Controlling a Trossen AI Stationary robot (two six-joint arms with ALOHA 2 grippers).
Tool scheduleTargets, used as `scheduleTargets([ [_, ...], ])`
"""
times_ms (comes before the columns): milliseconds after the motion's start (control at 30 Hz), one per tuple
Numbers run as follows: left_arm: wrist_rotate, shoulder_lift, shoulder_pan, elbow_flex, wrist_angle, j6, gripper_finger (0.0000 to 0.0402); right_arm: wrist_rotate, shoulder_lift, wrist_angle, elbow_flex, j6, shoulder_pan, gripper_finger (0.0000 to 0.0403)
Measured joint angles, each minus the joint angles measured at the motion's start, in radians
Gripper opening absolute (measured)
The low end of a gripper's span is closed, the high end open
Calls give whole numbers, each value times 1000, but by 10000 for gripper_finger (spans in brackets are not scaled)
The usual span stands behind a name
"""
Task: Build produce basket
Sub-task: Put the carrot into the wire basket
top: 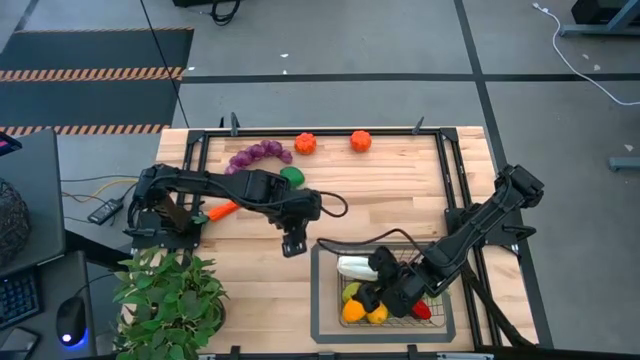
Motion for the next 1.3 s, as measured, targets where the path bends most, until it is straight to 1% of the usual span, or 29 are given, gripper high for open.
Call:
scheduleTargets([
  [100, -121, 0, 6, 0, -83, -1, 228, -45, 0, -4, 0, -27, -6, 384],
  [133, -147, 0, 11, 0, -108, -1, 228, -58, 0, -5, 0, -34, -10, 384],
  [200, -159, 0, 25, -5, -139, -1, 228, -69, -9, -7, 0, -44, -16, 383],
  [300, -158, 0, 51, -45, -150, -2, 228, -46, -40, -9, 0, -66, -25, 383],
  [400, -158, -4, 77, -120, -148, -1, 228, 35, -87, -19, 0, -92, -37, 383],
  [500, -143, -4, 102, -224, -150, -3, 227, 137, -140, -20, 0, -142, -46, 383],
  [600, -114, -4, 120, -324, -146, -31, 224, 189, -189, -20, 0, -212, -57, 383],
  [700, -74, -4, 127, -392, -136, -67, 219, 195, -229, -20, 0, -287, -70, 383],
  [800, -71, -4, 126, -434, -124, -81, 214, 195, -256, -25, 0, -352, -81, 383],
  [967, -71, -6, 131, -523, -128, -88, 202, 199, -288, -56, 0, -412, -97, 383],
  [1167, -44, -68, 141, -693, -125, -85, 187, 192, -299, -87, 0, -464, -104, 382],
  [1300, -37, -139, 180, -787, -123, -74, 181, 238, -298, -157, 0, -457, -108, 382],
])
